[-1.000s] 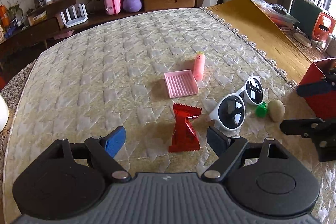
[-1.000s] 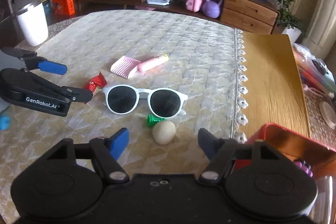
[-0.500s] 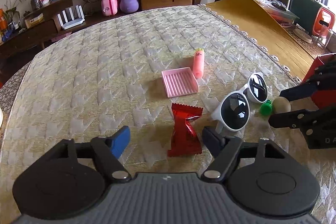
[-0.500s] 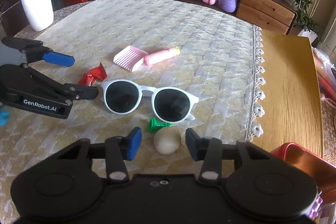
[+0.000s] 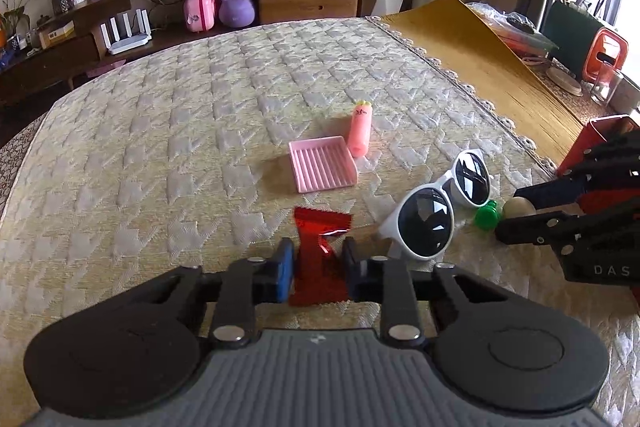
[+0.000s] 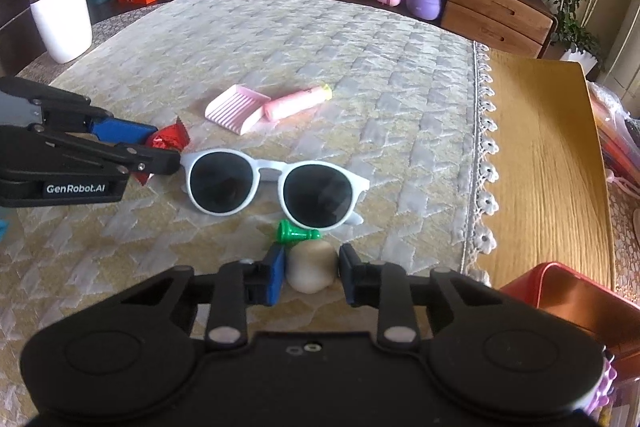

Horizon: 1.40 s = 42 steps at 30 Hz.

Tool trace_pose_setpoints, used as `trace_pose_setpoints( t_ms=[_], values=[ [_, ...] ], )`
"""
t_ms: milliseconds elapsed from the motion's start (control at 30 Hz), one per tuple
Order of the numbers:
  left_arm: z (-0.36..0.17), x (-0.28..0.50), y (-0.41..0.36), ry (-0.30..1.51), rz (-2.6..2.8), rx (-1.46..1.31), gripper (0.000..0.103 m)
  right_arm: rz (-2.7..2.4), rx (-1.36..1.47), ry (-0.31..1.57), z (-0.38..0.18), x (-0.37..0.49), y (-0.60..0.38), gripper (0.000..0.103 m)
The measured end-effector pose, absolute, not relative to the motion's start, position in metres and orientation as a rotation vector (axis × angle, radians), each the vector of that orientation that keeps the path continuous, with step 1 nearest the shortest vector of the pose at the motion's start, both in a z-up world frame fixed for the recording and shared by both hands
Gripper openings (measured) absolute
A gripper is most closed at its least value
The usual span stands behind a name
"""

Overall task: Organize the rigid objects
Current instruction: 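Grasp the red candy with the left tool while the right tool grasps the beige egg, then carry the red candy and beige egg into the red box and open both tools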

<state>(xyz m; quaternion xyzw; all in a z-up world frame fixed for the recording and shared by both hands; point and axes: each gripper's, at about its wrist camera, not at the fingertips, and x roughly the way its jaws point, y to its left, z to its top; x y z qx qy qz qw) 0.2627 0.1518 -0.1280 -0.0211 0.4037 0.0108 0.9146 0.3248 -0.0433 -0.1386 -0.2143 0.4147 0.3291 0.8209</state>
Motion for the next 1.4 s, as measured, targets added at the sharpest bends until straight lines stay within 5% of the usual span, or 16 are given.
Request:
trace_pose_setpoints(
  t_ms=[800,1400],
  values=[
    [-0.064,0.216,0.124,0.841,0.002,-0.046,0.020,0.729,-0.364,0.822,-0.072,0.261,-0.087,0.027],
    [-0.003,0.195,0.030,0.799,-0.165,0.011,0.020,0.649,-0.270,0.776,-0.024,0.227,-0.177,0.027]
  ],
)
